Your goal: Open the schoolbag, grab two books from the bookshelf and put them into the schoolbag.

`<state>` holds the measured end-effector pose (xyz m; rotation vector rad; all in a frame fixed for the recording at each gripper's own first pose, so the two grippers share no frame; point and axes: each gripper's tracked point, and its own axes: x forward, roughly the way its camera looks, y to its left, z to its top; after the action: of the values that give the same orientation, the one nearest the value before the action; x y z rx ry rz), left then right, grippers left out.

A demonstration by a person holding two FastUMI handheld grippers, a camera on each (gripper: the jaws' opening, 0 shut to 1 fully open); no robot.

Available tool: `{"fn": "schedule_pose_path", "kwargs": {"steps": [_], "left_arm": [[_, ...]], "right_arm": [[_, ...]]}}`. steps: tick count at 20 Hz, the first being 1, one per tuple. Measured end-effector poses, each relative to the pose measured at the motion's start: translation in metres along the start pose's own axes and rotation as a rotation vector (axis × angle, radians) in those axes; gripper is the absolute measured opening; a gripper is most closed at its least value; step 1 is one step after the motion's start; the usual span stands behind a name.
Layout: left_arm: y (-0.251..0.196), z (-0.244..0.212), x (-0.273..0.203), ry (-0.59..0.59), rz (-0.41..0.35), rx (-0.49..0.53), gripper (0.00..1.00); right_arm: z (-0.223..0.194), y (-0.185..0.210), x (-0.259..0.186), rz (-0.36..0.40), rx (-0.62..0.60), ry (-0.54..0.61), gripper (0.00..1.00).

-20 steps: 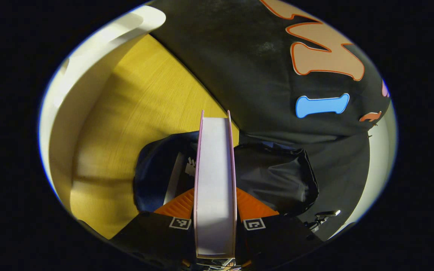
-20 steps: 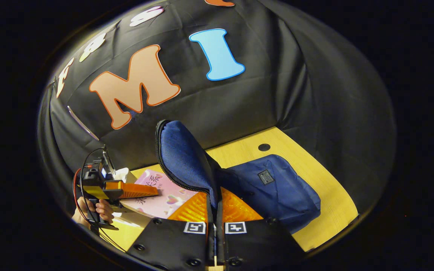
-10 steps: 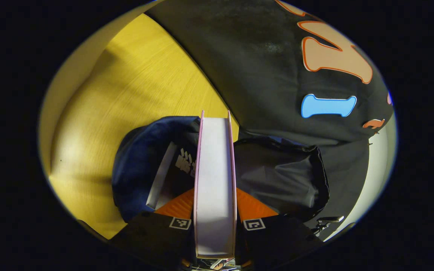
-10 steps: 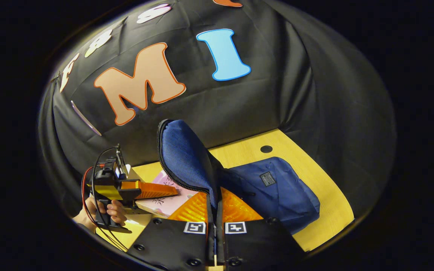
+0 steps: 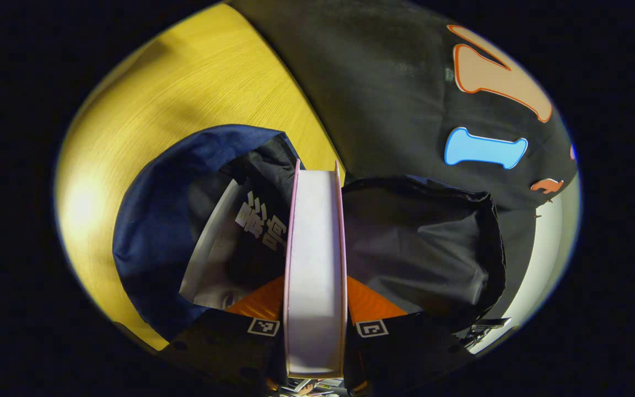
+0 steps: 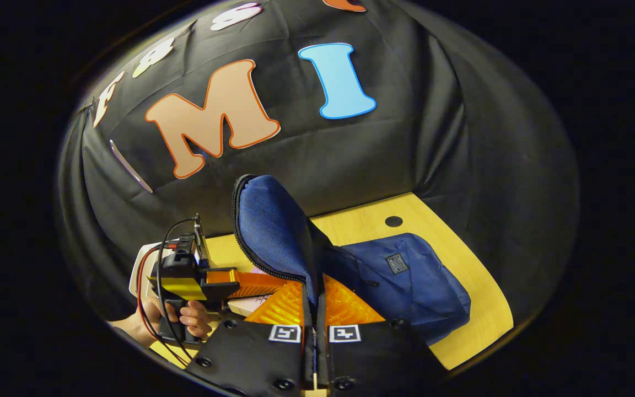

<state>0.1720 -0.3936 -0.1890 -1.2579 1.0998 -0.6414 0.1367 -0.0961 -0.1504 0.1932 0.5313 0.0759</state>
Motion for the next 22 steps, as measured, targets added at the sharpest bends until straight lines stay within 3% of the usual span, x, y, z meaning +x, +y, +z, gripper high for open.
{"fn": "schedule_pose_path", "kwargs": {"steps": [6, 9, 12, 13, 14, 15, 17, 18, 22], "left_arm": [[0.009, -0.003, 0.014, 0.010, -0.005, -0.056, 0.37], [0.009, -0.004, 0.013, 0.016, -0.002, -0.066, 0.39], [0.011, -0.004, 0.012, 0.035, 0.033, -0.092, 0.40], [0.018, -0.004, 0.012, 0.038, 0.068, -0.075, 0.42], [0.025, -0.005, 0.009, 0.035, 0.111, -0.042, 0.58], [0.032, -0.001, 0.007, 0.022, 0.153, -0.004, 0.56], [0.030, 0.006, 0.001, -0.013, 0.210, 0.071, 0.77], [0.028, 0.008, -0.002, -0.031, 0.226, 0.117, 0.83], [0.029, 0.024, -0.027, -0.093, 0.319, 0.323, 0.78]], "right_arm": [[-0.005, 0.009, 0.002, 0.004, -0.057, 0.014, 0.08], [-0.006, 0.010, 0.003, 0.004, -0.063, 0.020, 0.05], [-0.008, 0.010, 0.004, 0.002, -0.063, 0.027, 0.05], [-0.010, 0.010, 0.004, 0.001, -0.062, 0.029, 0.05], [-0.011, 0.009, 0.004, -0.004, -0.060, 0.031, 0.05], [-0.012, 0.009, 0.004, -0.004, -0.056, 0.032, 0.05], [-0.015, 0.009, 0.005, -0.004, -0.056, 0.036, 0.08], [-0.015, 0.009, 0.004, -0.004, -0.057, 0.039, 0.05], [-0.016, 0.009, 0.005, -0.007, -0.066, 0.036, 0.05]]}}
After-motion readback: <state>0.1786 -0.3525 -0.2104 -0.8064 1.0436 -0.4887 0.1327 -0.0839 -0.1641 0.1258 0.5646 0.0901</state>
